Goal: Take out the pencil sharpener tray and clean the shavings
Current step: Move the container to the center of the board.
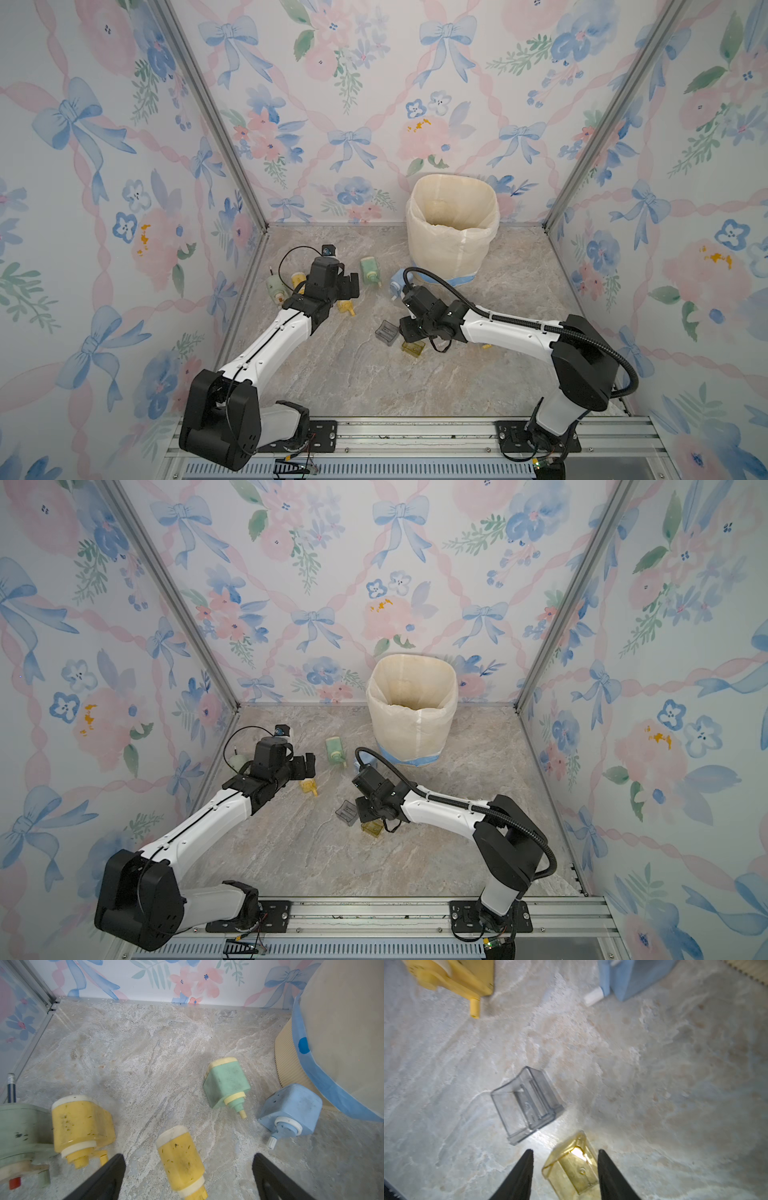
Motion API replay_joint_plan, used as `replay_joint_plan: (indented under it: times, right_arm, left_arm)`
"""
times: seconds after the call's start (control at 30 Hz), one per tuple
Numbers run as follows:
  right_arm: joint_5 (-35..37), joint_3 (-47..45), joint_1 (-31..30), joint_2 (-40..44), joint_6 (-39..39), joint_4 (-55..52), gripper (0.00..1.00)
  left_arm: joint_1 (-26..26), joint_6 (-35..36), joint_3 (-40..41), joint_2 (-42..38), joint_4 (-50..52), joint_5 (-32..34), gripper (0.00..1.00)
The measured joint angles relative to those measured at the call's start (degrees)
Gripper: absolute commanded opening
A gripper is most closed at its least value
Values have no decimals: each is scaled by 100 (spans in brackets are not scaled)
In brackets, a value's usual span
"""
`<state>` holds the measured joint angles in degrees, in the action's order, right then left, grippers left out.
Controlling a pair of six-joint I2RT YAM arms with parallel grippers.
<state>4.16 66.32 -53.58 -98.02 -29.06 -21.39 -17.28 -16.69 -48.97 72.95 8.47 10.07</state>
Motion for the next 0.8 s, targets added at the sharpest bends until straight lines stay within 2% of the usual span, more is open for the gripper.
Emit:
replay_joint_plan:
  times: [0.33, 0.8]
  right_arm:
    - [103, 892, -133, -1091, 107, -131, 49]
    - [-26, 662, -577, -1139, 79, -131, 49]
  left_arm:
    - [236, -2, 2, 0, 46, -240, 98]
    - [212, -251, 85, 197, 57, -326, 98]
